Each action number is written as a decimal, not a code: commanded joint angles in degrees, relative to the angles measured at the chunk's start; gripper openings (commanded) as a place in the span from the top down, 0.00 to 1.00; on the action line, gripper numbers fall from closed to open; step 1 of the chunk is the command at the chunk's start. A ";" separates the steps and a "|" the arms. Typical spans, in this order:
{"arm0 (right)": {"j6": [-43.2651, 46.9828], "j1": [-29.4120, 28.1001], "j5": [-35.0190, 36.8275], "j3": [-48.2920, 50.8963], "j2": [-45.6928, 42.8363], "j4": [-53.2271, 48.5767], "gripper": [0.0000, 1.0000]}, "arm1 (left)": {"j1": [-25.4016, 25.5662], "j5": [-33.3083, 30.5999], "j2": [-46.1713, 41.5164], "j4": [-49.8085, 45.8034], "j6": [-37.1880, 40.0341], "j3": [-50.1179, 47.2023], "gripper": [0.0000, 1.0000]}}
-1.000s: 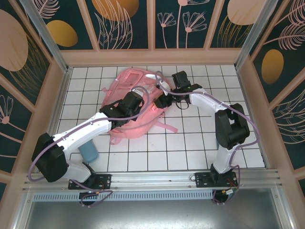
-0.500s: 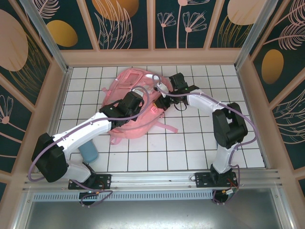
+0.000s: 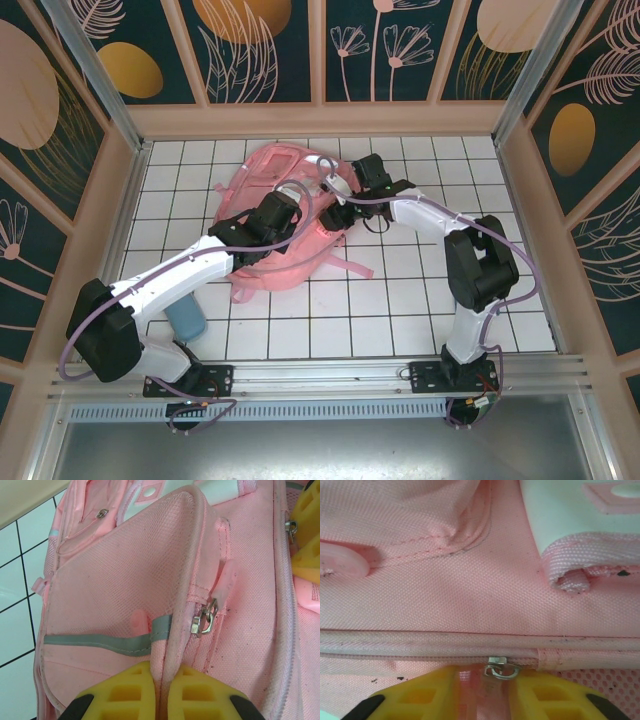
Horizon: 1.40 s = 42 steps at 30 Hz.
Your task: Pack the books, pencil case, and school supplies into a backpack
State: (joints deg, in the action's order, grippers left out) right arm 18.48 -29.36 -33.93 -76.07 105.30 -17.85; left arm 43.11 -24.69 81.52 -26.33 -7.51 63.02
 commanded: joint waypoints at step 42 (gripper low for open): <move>-23.59 4.03 -7.22 8.00 -8.40 17.04 0.36 | -2.27 -3.24 -5.93 11.42 0.26 -4.52 1.00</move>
State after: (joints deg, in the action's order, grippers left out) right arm 2.79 -25.89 -34.59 -69.95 96.07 -9.52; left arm 42.74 -24.21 79.77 -20.78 -7.90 59.09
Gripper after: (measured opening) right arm 0.636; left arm 0.094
